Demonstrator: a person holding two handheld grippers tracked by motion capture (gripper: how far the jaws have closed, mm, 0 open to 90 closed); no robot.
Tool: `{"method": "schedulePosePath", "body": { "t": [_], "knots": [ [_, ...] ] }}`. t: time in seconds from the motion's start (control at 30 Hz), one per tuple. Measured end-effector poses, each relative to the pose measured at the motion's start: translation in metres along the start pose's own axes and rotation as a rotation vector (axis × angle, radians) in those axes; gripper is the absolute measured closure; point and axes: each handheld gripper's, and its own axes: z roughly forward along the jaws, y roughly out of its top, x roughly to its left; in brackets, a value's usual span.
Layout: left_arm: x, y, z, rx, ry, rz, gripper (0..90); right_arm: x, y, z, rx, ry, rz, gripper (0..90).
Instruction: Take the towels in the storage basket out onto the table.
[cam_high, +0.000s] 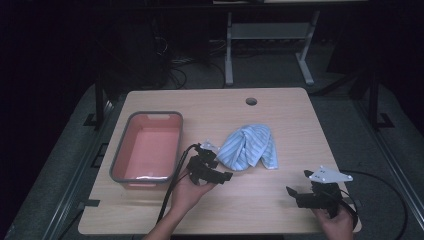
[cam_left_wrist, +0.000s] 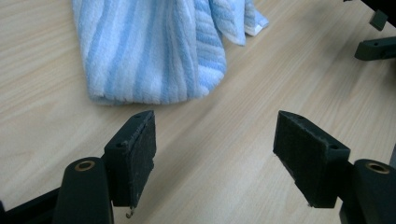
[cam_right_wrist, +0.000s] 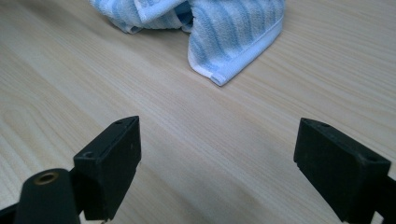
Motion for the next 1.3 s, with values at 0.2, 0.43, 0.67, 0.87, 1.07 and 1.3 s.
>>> {"method": "schedulePosePath", "body": {
  "t": [0.2, 0.43, 0.67, 0.87, 1.07, 1.3],
  "knots": [
    [-0.002, -0.009, -0.001, -0.005, -0.008, -0.005, 28.2, 0.001, 0.000, 0.001, 0.003, -0.001, -0.006, 14.4],
    [-0.004, -0.019, -0.001, 0.001, -0.020, 0.000, 27.9, 0.003, 0.002, 0.003, 0.007, -0.003, -0.009, 14.5],
    [-0.009, -0.025, -0.004, 0.000, -0.030, 0.009, 28.1, 0.004, 0.002, 0.003, 0.008, -0.002, -0.005, 14.5],
    [-0.013, -0.032, -0.008, 0.007, -0.047, 0.025, 28.4, 0.003, 0.001, 0.003, 0.008, -0.006, -0.009, 14.4],
    [-0.016, -0.040, -0.012, 0.012, -0.033, 0.050, 28.3, 0.004, 0.001, 0.003, 0.009, -0.006, -0.009, 14.5],
    [-0.019, -0.051, -0.011, 0.015, -0.025, 0.056, 28.4, 0.004, -0.001, 0.002, 0.012, -0.008, -0.007, 14.4]
  ]
}}
